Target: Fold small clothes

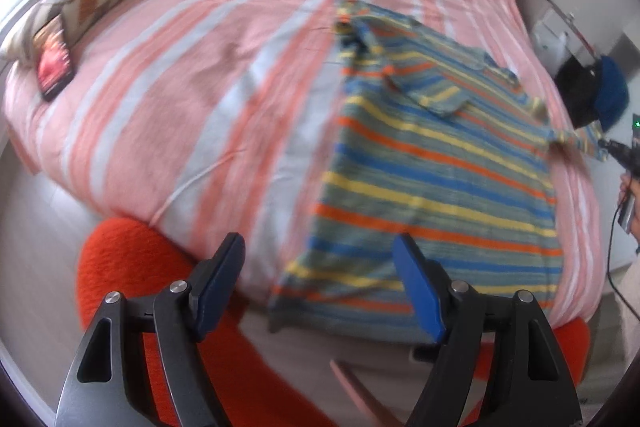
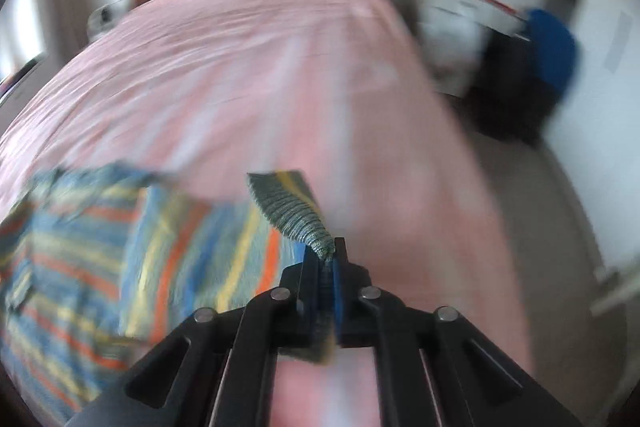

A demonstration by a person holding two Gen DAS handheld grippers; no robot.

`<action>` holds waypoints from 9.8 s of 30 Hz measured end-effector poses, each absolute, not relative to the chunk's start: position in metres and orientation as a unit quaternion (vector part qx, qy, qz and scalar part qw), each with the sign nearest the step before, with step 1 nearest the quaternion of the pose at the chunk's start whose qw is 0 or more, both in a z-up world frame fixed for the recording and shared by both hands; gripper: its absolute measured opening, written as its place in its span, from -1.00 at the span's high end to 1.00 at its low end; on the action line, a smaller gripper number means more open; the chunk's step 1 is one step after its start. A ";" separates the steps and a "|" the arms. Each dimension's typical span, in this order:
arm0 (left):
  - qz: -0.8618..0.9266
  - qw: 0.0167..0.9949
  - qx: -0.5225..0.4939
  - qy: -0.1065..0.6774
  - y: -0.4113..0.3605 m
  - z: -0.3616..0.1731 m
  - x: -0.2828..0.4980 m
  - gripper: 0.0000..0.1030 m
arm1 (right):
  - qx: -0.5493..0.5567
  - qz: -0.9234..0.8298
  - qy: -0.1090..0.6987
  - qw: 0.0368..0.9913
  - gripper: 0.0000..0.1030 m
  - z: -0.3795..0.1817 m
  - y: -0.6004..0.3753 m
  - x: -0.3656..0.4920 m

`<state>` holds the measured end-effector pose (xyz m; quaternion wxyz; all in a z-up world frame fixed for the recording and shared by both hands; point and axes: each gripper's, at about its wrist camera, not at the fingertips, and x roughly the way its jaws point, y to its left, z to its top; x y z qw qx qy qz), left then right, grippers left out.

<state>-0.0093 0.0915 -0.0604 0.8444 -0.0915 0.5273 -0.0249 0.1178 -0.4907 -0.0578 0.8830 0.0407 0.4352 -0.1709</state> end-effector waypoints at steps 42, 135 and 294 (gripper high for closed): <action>-0.140 0.872 0.182 0.432 -0.003 -0.039 0.102 -0.90 | 0.198 -0.121 0.420 0.878 0.40 -0.123 -0.484 -0.031; -0.081 0.835 0.036 0.544 0.055 -0.122 -0.035 -0.45 | 0.141 0.060 0.621 0.769 0.30 -0.188 -0.289 -0.151; -0.103 0.893 0.012 0.438 0.067 -0.091 0.065 -0.99 | 0.009 0.039 0.397 0.917 -0.73 -0.136 -0.192 -0.099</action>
